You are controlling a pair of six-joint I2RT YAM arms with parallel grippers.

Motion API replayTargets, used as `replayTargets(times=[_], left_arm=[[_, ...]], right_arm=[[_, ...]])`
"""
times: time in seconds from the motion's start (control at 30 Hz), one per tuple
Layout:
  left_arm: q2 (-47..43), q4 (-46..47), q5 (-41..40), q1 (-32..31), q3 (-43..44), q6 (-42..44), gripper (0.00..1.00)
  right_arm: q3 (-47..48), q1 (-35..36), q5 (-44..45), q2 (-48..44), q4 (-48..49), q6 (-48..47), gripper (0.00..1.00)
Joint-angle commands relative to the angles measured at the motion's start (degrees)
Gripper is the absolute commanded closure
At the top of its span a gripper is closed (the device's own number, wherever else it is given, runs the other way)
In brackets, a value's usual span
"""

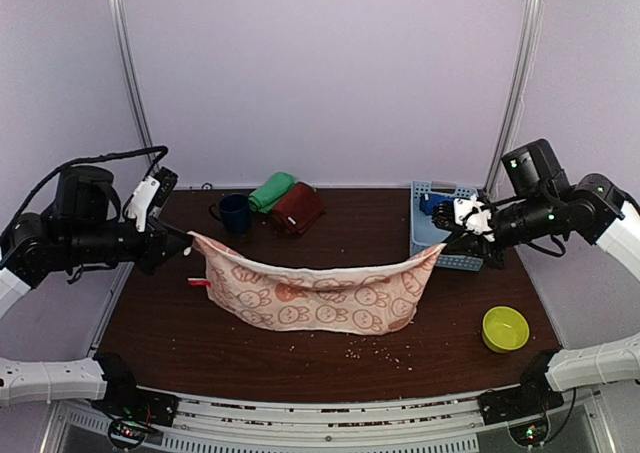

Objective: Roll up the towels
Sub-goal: Flatten out the towel at the center of the board.

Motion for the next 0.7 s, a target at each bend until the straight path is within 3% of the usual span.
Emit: replayTargets(times=[0.0, 0.1, 0.3, 0.43, 0.53, 0.57, 0.6, 0.67], left_arm=[[-2.81, 4.53, 6.08, -0.13, 0.77, 0.48, 1.00], [1.74, 5.74, 5.65, -0.16, -1.08, -0.84, 1.00], [20.72, 5.85, -9.16, 3.43, -0.85, -3.10, 1.00], [34.27, 9.69, -7.39, 13.52, 5.04, -1.44, 1.00], [43.48, 10.73, -9.06, 16.41, 12.04, 0.22, 1.00], [45.94, 10.74, -9.10, 17.03, 14.24, 0.54, 1.00], [48.19, 10.33, -9.16, 17.31, 16.41, 0.49, 0.98], [50.25, 9.67, -8.67, 17.48, 18.66, -0.39, 0.76]], right_arm=[[1.68, -0.70, -16.00, -1.38, -9.48, -5.56, 0.95], [-1.26, -0.70, -15.16, -0.76, -6.86, -3.86, 0.95], [-6.52, -1.20, 0.53, 13.81, 5.33, 4.73, 1.00], [1.04, -3.91, 5.38, 32.19, 9.60, 11.38, 1.00], [9.63, -5.57, 10.88, 42.18, 13.54, 18.73, 0.99], [11.80, -5.81, 13.05, 44.23, 15.21, 20.98, 0.92], [13.38, -5.88, 14.63, 45.87, 16.45, 22.61, 0.89], [16.69, -5.80, 14.61, 47.53, 16.21, 24.06, 0.84]])
